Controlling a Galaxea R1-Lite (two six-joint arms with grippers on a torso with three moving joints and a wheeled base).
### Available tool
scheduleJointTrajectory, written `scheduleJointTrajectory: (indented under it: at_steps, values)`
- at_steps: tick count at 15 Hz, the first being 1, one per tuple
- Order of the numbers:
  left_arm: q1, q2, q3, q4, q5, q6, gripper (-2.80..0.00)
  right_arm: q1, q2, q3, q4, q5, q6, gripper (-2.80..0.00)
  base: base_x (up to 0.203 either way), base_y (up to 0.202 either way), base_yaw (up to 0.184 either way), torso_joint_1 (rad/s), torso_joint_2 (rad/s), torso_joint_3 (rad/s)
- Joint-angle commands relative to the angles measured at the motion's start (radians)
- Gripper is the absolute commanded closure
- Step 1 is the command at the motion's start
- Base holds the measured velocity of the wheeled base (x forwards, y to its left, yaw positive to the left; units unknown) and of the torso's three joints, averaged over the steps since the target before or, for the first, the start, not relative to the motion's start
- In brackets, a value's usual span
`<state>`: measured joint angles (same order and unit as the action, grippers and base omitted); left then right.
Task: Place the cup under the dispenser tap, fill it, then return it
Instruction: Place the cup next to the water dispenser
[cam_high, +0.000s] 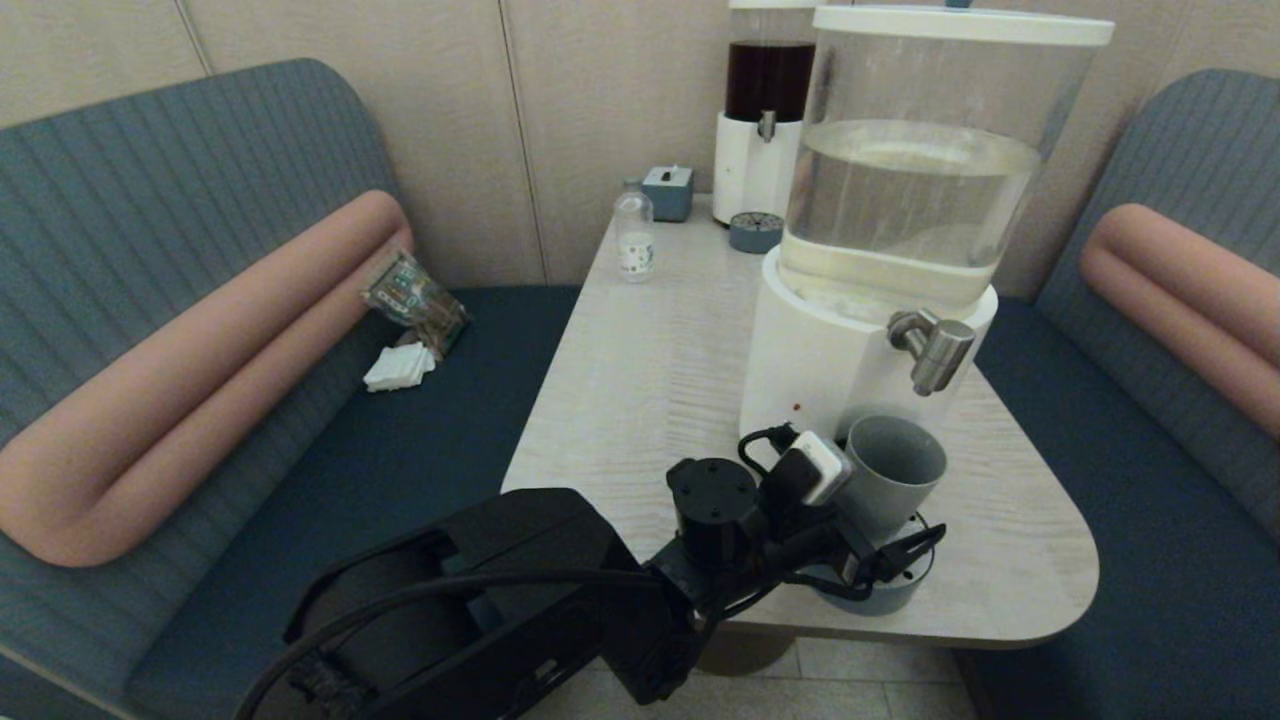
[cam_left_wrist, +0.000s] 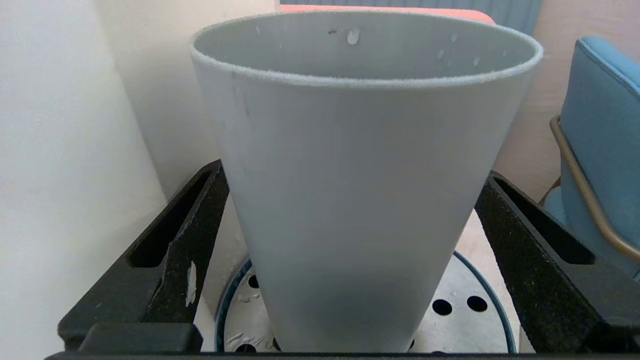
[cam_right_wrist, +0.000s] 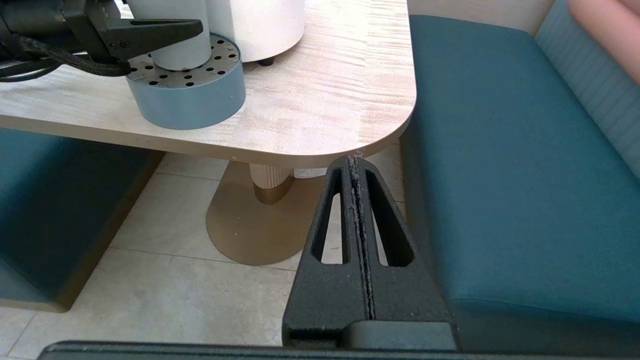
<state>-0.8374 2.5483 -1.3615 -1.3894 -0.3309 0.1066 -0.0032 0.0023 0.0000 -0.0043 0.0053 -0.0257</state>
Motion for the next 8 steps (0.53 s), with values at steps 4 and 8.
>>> scheduleJointTrajectory:
  at_steps: [4,8]
  values:
    - [0.001,0.005,-0.019,-0.003,0.000,-0.001,0.00,0.000,0.001,0.000,0.000,0.001,0.000,0.00,0.000,0.000,0.000,0.000,0.00,0.000]
    - [0.001,0.012,-0.035,0.008,0.006,-0.008,0.00,0.000,0.001,0.000,0.000,0.001,0.000,0.00,0.000,0.000,0.000,0.000,0.00,0.000]
